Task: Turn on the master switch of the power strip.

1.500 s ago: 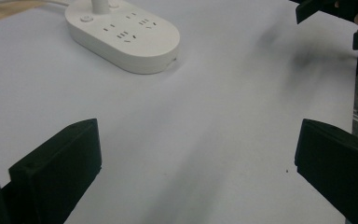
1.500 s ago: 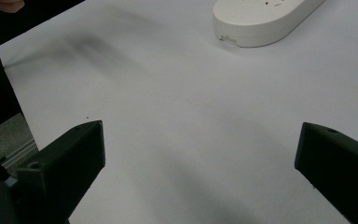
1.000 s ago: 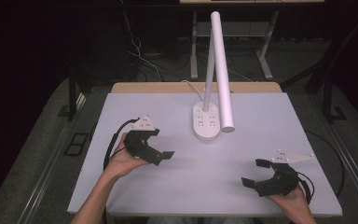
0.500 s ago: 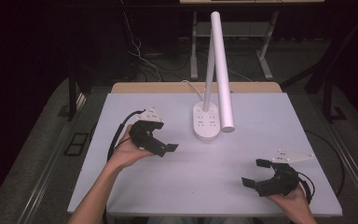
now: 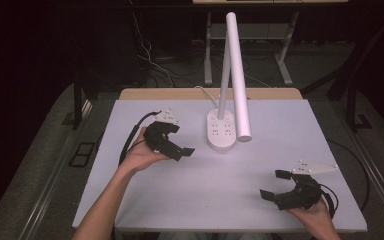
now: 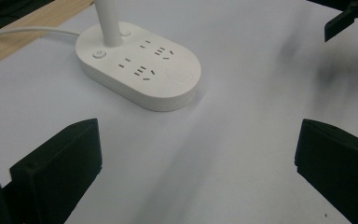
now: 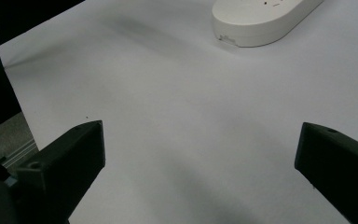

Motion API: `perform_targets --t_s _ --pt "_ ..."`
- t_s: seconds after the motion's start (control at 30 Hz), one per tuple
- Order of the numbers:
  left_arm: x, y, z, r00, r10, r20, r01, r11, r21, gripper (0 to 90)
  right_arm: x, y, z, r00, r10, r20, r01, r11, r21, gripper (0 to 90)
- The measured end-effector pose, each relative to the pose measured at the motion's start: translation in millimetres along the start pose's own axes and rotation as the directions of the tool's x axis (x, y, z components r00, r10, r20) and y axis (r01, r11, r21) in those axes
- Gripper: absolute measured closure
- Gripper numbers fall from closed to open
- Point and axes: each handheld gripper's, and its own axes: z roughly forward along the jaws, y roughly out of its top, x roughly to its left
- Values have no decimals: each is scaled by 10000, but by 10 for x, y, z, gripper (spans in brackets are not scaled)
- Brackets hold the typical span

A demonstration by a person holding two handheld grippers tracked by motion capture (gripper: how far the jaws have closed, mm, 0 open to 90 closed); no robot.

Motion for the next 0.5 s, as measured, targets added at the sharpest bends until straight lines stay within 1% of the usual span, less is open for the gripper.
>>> perform_targets --t_s 0.2,0.3,0.4,0.5 --pt "58 74 50 10000 65 -3 -65 9999 119 0 -5 -1 1 10000 -34 11 34 10000 -11 10" --pt "83 109 72 10000 25 -26 -25 9999 143 0 -6 -2 -2 10000 -28 8 28 10000 -19 10" --pt "132 143 83 9999 146 -34 -146 9997 206 0 -7 -2 -4 10000 -32 14 32 10000 -32 10" --pt "173 167 91 9999 103 -70 -102 9996 255 0 -7 -1 -8 10000 17 17 -17 10000 -14 10"
